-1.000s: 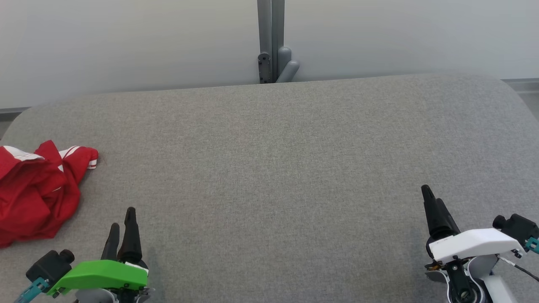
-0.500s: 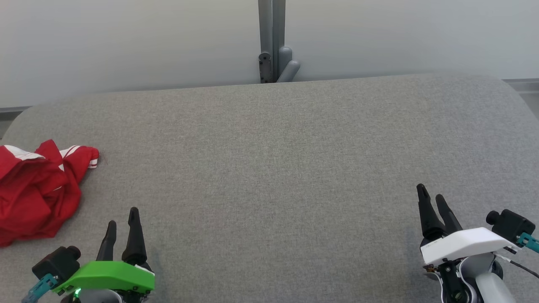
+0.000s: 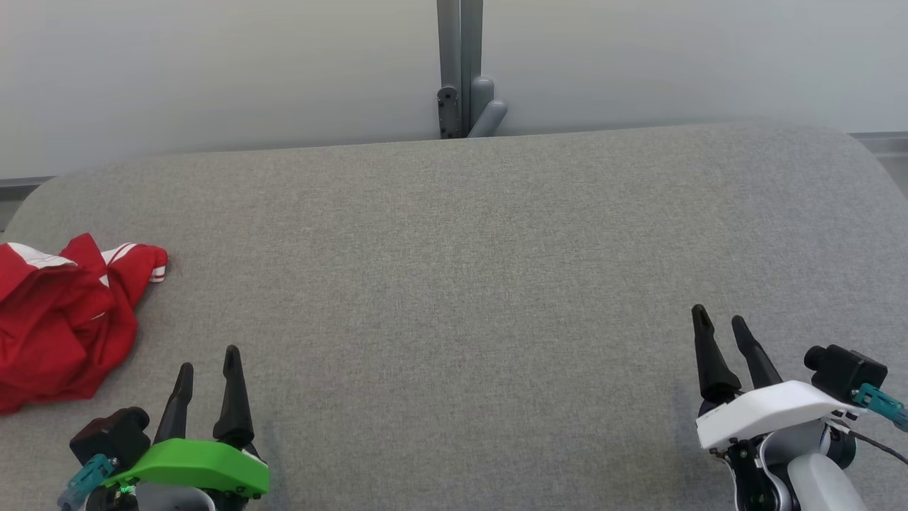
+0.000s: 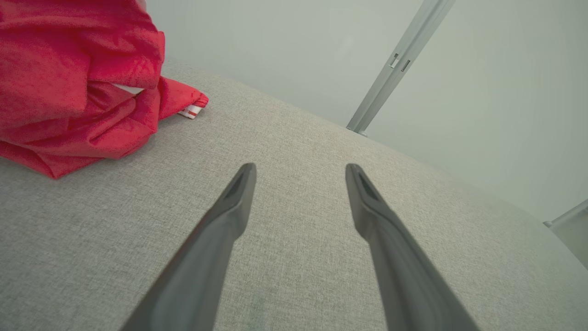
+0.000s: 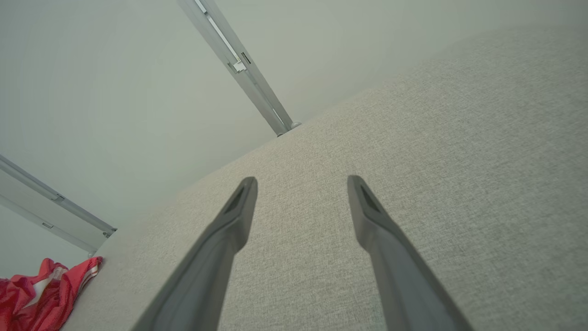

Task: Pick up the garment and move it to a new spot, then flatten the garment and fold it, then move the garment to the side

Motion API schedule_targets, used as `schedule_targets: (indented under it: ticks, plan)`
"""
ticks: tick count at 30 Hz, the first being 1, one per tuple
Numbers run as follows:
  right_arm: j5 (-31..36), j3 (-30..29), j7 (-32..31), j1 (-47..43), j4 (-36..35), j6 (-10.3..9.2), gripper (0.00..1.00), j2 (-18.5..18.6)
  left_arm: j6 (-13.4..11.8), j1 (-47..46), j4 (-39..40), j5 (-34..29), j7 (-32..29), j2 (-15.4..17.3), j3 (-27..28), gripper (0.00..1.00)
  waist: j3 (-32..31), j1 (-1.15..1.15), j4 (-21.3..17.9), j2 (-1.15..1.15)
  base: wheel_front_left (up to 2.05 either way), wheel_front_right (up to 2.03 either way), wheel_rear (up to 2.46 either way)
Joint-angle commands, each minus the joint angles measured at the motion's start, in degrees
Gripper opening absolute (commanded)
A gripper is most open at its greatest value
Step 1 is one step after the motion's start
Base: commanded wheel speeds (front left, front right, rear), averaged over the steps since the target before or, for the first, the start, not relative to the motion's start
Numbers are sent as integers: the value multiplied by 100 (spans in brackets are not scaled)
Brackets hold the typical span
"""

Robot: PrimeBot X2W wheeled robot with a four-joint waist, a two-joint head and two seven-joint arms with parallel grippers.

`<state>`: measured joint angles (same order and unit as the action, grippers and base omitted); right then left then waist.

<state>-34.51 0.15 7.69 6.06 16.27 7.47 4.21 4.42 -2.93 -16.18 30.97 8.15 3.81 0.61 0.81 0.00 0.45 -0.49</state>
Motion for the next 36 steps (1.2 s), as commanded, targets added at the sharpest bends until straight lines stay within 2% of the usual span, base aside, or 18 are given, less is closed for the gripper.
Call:
schedule_targets:
  ticks: [1,12,36]
  plan:
    - [229,18,69,94,-72,2,100,33,-33,38,76,-244,60,59,-7,100,5,0,0,27,0,0,0]
    - [1061,-12,234,48,40,3,100,33,-91,98,34,-905,215,70,-47,100,21,0,6,32,0,0,0]
    - [2423,-80,528,-12,140,3,100,-2,-233,189,1,-2075,490,22,-4,100,57,0,11,41,0,0,0]
